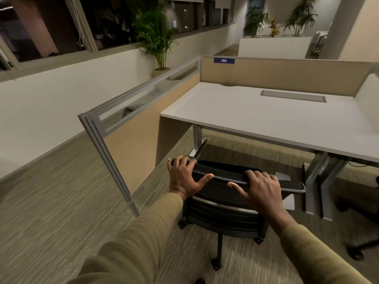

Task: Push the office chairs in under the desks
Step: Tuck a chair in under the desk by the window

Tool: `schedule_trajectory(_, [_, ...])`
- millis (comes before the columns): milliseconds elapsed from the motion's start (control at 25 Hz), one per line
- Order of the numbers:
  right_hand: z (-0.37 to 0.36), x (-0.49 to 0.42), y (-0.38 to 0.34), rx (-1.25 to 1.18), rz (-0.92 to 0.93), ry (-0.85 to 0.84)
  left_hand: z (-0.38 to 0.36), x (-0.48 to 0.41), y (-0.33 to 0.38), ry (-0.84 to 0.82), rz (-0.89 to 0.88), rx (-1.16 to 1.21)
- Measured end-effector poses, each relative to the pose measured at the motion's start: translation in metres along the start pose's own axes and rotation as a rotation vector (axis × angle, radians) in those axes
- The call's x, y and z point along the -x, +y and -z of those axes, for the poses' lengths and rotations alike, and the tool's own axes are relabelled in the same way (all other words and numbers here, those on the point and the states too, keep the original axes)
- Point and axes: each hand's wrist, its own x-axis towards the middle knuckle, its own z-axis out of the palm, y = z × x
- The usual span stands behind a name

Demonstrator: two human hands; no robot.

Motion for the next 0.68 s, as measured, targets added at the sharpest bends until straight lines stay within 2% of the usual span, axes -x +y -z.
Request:
schedule_trajectory(440, [-0.015, -0.036, 0.029, 0.046, -0.027, 0.018, -0.031, -0.053, 0.012, 0.053, -0.046, 0.054])
schedule_trajectory(680, [-0.043, -0.081, 0.066, 0.062, -0.061, -0.001, -0.065, -0.108, 0.025, -0.037, -0.079, 0.056])
